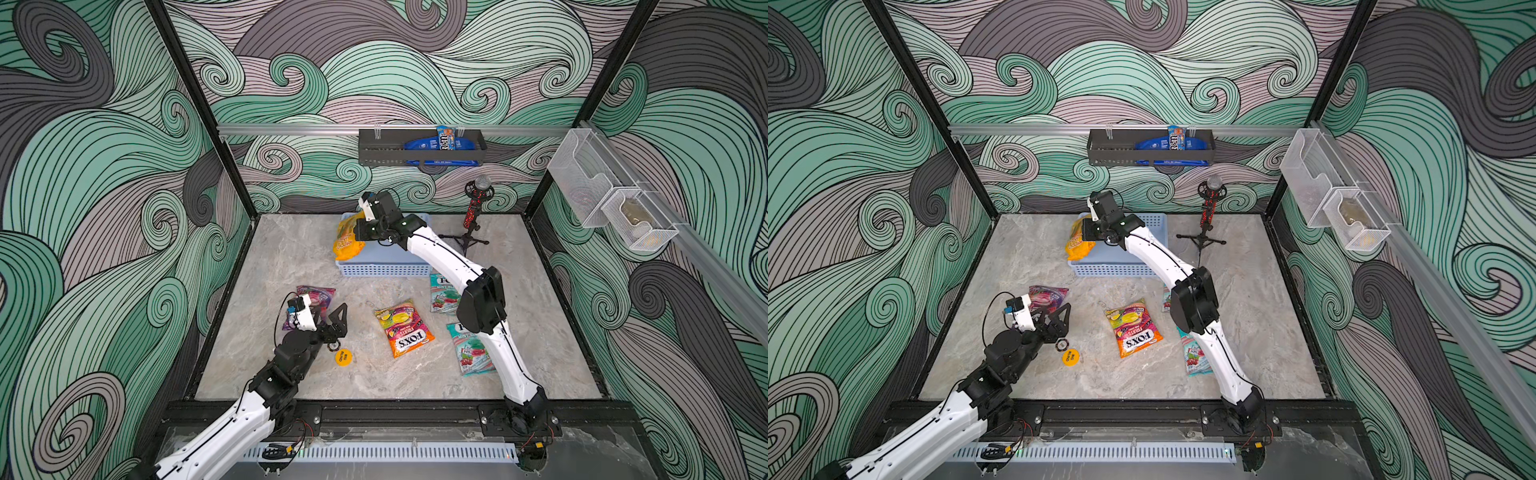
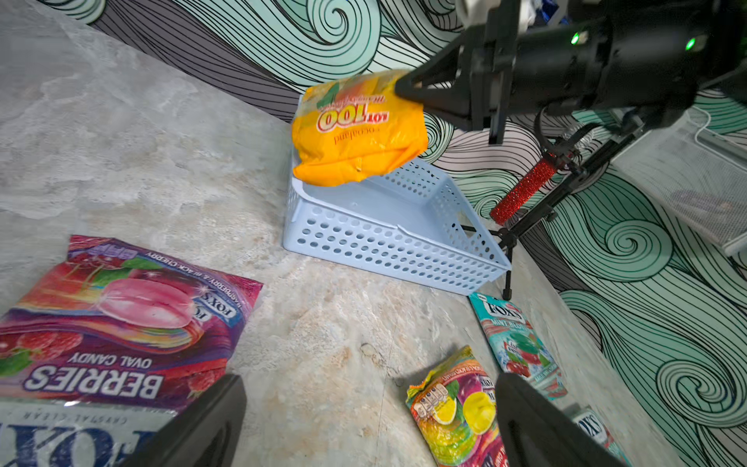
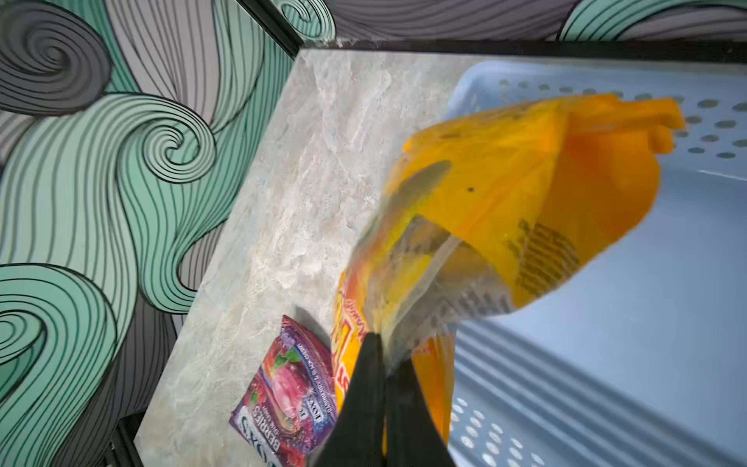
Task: Put the candies in the basket
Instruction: Place the candy in the basket, then adjust the basket at the center of the board, then pick up the candy at the center of the board.
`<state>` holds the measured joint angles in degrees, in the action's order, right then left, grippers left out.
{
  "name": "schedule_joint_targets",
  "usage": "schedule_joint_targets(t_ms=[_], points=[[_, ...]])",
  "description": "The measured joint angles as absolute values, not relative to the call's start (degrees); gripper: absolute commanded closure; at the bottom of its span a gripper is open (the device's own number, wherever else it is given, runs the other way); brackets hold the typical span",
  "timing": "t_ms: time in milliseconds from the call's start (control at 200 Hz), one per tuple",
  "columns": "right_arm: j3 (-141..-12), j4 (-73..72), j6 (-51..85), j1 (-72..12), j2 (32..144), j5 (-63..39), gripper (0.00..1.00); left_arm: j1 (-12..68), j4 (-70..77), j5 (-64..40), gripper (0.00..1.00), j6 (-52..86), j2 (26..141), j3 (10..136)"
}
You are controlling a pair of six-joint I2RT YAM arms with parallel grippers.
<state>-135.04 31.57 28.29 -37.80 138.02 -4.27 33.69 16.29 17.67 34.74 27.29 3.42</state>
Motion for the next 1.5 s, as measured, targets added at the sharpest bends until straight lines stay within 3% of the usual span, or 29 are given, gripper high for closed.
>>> schedule_joint_targets(t_ms=[105,205,655,856,1091,1261,1501], points=[[-126.89,31.14,27.79,-36.07,135.87,-4.25,0.47,33.15,14.85,19.38,0.01,36.56,26.20,3.38],[-118.89,31.70,26.87,-34.50,133.49,-2.39,0.36,32.62,13.91,19.75,0.01,37.45,26.15,3.38],[-111.83,30.76,25.82,-33.91,130.89,-0.47,0.29,32.38,12.86,20.23,0.01,38.30,25.69,3.38],[-104.86,31.03,22.68,-29.71,130.47,0.93,0.28,32.38,13.39,19.68,0.01,38.30,26.28,3.33],[-104.90,31.75,18.50,-21.56,128.49,2.11,0.27,32.34,16.21,13.45,0.01,40.93,39.53,7.92],[-104.68,32.36,17.91,-20.67,121.93,1.63,0.26,31.00,15.88,12.51,0.01,43.57,47.53,19.42],[-92.33,30.02,17.93,-29.78,103.35,0.56,0.26,22.31,16.21,3.57,0.02,46.24,50.13,24.73]])
